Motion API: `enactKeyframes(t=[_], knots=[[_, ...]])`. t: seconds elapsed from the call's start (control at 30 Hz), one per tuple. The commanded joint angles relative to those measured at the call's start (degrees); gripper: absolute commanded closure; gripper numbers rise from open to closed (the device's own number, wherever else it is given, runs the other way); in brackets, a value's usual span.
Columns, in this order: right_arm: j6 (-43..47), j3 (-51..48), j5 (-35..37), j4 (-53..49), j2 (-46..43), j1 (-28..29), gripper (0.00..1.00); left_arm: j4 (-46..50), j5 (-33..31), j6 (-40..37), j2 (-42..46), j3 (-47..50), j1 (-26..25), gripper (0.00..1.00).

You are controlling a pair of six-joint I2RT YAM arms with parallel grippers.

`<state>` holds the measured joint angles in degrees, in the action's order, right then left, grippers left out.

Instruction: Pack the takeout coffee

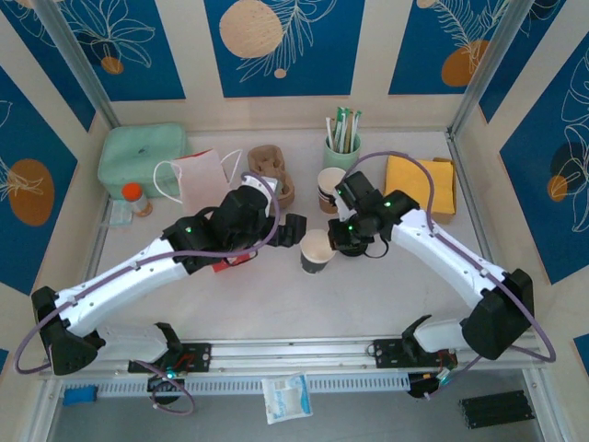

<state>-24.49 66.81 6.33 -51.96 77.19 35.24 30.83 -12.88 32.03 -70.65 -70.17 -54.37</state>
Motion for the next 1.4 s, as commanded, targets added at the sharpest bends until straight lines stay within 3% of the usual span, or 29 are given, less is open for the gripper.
enactKeyframes(t=[0.0,0.63,0.97,1.17,1.37], knots=[[-1.3,-1.6,3.8,3.7,1.4,1.3,1.00,-0.9,1.8,1.5,-0.5,1.5,0.4,0.01],[-0.1,-4.8,8.3,5.6,6.7,1.5,0.99,-3.5,3.4,0.7,-5.2,1.9,0.5,0.01],[0.1,-1.9,6.3,2.2,3.4,0.3,0.70,-3.9,4.2,0.2,-5.7,0.8,0.5,0.01],[0.4,0.0,4.2,-0.2,-2.6,-5.6,0.62,-3.7,4.8,-0.1,-5.8,-0.3,0.5,0.01],[3.2,-1.7,0.1,0.4,-0.9,-19.5,0.59,-5.2,7.5,-0.6,-7.7,-1.6,0.4,0.01]])
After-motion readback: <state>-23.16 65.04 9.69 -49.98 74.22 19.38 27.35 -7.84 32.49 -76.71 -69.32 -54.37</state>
